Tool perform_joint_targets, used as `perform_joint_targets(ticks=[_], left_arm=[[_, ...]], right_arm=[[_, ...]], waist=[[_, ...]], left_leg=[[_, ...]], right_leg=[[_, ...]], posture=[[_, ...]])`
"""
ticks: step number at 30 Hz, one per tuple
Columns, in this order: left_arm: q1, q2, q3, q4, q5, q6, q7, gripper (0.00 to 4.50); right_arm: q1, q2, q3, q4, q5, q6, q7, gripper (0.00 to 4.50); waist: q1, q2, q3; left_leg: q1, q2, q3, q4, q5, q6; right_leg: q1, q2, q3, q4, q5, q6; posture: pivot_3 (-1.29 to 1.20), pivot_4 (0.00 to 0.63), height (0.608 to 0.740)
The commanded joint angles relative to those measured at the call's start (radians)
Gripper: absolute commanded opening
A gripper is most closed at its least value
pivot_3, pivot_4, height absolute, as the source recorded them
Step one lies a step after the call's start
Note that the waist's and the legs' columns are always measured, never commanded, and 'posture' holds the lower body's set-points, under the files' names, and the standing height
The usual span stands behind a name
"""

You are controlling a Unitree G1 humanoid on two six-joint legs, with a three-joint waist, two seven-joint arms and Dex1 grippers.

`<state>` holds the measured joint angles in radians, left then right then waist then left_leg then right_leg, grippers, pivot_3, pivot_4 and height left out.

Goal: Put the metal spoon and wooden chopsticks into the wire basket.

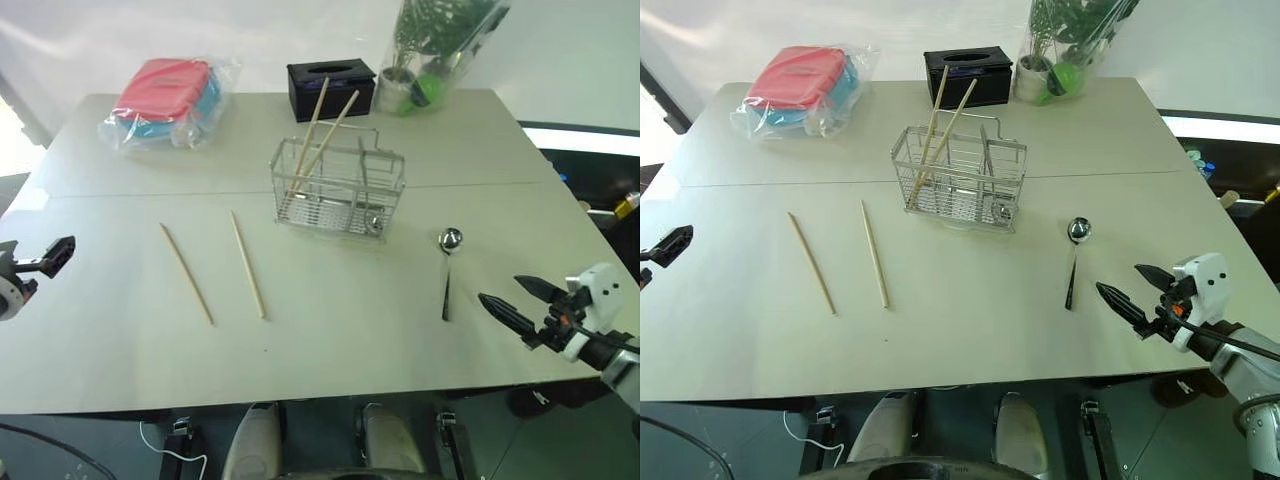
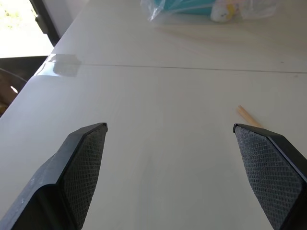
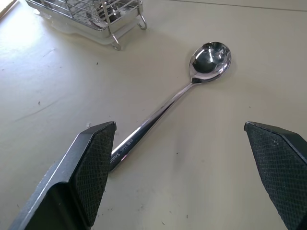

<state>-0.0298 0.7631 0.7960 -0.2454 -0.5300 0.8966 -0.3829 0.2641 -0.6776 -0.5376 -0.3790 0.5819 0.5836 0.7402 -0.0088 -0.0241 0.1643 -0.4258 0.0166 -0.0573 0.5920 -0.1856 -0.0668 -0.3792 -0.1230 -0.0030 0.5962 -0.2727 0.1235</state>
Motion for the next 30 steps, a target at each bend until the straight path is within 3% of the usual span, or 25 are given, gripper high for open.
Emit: perform_joint_targets(ticks=[1, 15, 23, 26, 30], left_arm=[[-0.017, 0.031, -0.017, 0.0, 0.036, -0.038, 0.016, 4.43], [-0.095, 0.028, -0.072, -0.019, 0.004, -0.004, 0.01, 4.43], [-0.134, 0.039, -0.101, -0.049, -0.033, 0.019, -0.013, 4.43], [-0.166, 0.061, -0.123, -0.063, -0.083, 0.047, -0.061, 4.43], [-0.224, 0.12, -0.166, -0.141, -0.255, 0.093, -0.228, 4.43]], right_arm=[[-0.018, 0.002, -0.009, -0.039, 0.024, -0.004, -0.013, 4.43], [-0.069, -0.057, -0.012, -0.037, 0.019, 0.024, -0.047, 4.43], [-0.132, -0.102, -0.01, -0.083, 0.038, 0.135, -0.125, 4.43], [-0.189, -0.114, 0.006, -0.11, 0.05, 0.233, -0.198, 4.43], [-0.326, -0.09, 0.022, -0.134, 0.083, 0.397, -0.333, 4.43]], waist=[[0.0, 0.0, 0.0], [0.002, 0.0, 0.0], [0.002, 0.0, 0.0], [0.001, 0.0, 0.0], [0.001, 0.0, 0.0]], left_leg=[[0.0, 0.0, 0.0, 0.0, 0.0, 0.0], [0.0, 0.0, 0.0, 0.0, 0.0, 0.0], [0.0, 0.0, 0.0, 0.0, 0.002, 0.003], [0.0, 0.0, 0.0, 0.001, 0.002, 0.003], [0.0, 0.0, -0.001, 0.002, 0.002, 0.003]], right_leg=[[0.0, 0.0, 0.0, 0.0, 0.0, 0.0], [0.0, 0.001, 0.0, 0.001, 0.0, 0.0], [0.004, 0.001, 0.0, 0.001, 0.0, 0.0], [0.004, 0.001, 0.0, 0.002, 0.0, 0.0], [0.003, 0.002, 0.0, 0.001, 0.0, 0.0]], posture=[[0.0, 0.15, 0.71], [0.0, 0.15, 0.71], [0.0, 0.15, 0.71], [0.0, 0.15, 0.71], [0.0, 0.15, 0.71]])
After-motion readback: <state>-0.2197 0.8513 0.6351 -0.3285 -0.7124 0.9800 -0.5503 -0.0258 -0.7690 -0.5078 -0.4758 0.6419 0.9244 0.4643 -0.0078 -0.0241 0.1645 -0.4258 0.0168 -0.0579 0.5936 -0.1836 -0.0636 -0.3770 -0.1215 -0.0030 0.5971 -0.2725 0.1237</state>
